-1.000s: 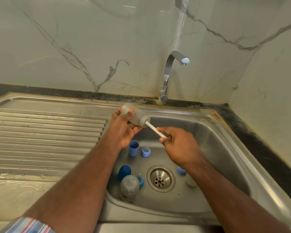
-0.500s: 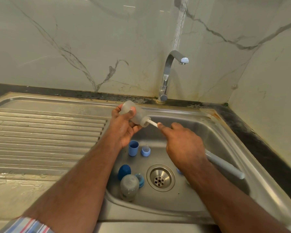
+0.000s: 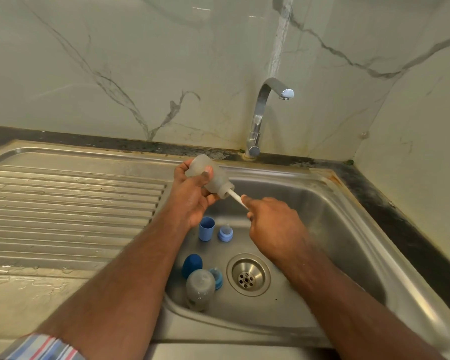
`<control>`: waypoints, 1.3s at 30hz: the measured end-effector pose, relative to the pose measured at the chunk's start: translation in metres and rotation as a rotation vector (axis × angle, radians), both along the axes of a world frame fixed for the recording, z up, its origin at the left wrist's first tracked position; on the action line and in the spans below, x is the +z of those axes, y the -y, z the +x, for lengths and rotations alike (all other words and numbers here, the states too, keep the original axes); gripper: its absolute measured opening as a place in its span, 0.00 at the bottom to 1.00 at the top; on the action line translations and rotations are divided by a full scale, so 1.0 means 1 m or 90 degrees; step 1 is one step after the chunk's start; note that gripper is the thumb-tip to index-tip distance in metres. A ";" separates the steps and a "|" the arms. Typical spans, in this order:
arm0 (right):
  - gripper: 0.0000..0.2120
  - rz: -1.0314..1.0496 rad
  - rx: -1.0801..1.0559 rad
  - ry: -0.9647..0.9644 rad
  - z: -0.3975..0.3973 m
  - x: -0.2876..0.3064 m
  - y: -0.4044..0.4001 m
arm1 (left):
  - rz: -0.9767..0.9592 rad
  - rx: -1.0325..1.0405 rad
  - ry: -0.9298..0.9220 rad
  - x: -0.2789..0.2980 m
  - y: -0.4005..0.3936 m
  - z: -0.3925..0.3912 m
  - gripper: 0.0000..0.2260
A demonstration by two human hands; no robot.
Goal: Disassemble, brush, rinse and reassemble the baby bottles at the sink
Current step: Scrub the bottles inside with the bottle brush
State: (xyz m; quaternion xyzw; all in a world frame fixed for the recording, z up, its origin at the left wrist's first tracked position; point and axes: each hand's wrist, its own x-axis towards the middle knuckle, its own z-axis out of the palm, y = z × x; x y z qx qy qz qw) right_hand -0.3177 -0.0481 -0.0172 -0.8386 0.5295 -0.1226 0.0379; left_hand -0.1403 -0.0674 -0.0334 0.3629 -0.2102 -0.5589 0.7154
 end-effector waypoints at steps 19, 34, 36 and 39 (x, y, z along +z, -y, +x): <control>0.17 0.342 -0.028 0.485 -0.016 0.009 0.002 | -0.037 -0.072 -0.030 -0.004 0.001 0.000 0.24; 0.20 0.143 0.003 0.314 -0.015 0.002 0.005 | -0.047 -0.084 0.006 -0.005 -0.001 -0.002 0.21; 0.21 0.068 0.033 0.251 -0.013 0.000 0.000 | -0.043 -0.077 0.017 -0.005 -0.001 -0.002 0.22; 0.25 -0.014 0.021 0.094 -0.005 -0.002 0.000 | -0.039 -0.071 0.025 -0.004 0.001 -0.003 0.24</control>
